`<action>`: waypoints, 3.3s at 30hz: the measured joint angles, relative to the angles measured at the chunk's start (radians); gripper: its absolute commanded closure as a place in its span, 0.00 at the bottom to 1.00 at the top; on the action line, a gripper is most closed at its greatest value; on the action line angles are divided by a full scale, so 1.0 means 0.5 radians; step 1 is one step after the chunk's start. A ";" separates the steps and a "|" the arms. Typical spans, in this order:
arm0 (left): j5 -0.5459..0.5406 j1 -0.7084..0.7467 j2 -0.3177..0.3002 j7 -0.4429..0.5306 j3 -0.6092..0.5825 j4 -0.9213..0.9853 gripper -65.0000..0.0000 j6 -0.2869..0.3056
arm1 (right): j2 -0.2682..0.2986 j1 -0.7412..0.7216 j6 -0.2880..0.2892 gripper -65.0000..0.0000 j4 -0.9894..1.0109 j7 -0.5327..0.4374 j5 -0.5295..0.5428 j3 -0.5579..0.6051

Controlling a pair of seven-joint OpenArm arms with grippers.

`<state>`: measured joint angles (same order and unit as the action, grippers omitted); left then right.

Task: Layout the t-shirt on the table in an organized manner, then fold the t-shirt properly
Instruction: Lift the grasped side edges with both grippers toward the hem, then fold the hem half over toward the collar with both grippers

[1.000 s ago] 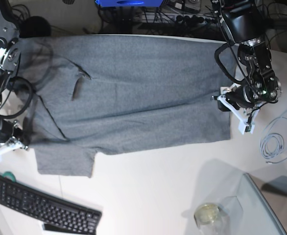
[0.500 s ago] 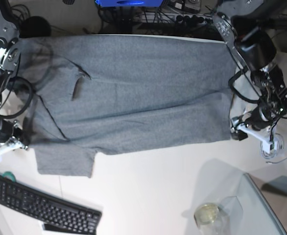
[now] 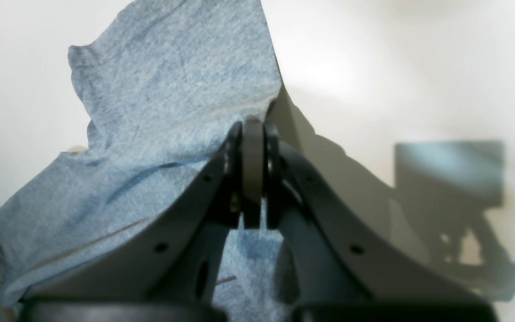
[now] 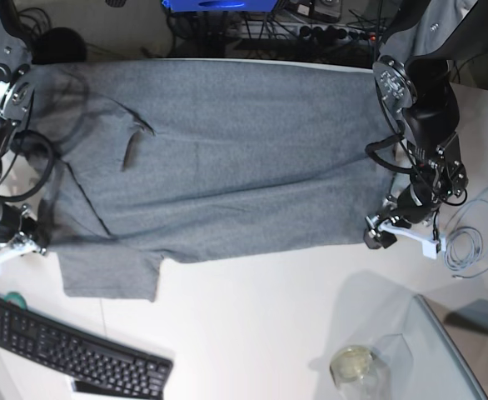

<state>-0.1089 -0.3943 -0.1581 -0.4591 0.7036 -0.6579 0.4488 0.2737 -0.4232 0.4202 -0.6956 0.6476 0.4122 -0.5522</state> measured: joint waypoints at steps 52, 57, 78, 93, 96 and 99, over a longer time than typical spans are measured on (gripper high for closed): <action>0.021 -0.248 0.007 -0.111 -0.481 -0.230 1.00 -0.013 | 0.204 -0.132 0.000 1.00 0.008 -0.560 0.007 0.876; 0.023 -0.176 0.005 -0.122 -0.481 -0.233 1.00 -0.014 | 0.207 -0.120 0.000 1.00 0.090 -0.567 0.008 0.911; 0.014 0.329 0.049 -0.372 -0.485 -0.929 1.00 -0.005 | 0.256 0.179 0.015 1.00 -0.198 -0.351 0.027 0.755; -0.307 0.542 0.035 -0.500 -0.491 -1.231 1.00 -0.008 | 0.240 0.479 0.016 1.00 -0.609 -0.153 0.029 0.588; -0.316 0.629 0.036 -0.500 -0.491 -1.321 1.00 -0.007 | 0.216 0.545 0.016 1.00 -0.713 -0.043 0.031 0.406; -0.322 0.672 0.046 -0.506 -0.493 -1.369 1.00 -0.007 | 0.194 0.617 0.016 1.00 -0.832 0.018 0.034 0.331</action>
<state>-0.2699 -0.0582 -0.1352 -0.7120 0.4572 -1.3422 0.4454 0.3706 -0.1146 0.4282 -1.1118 0.6563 0.4290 -0.3866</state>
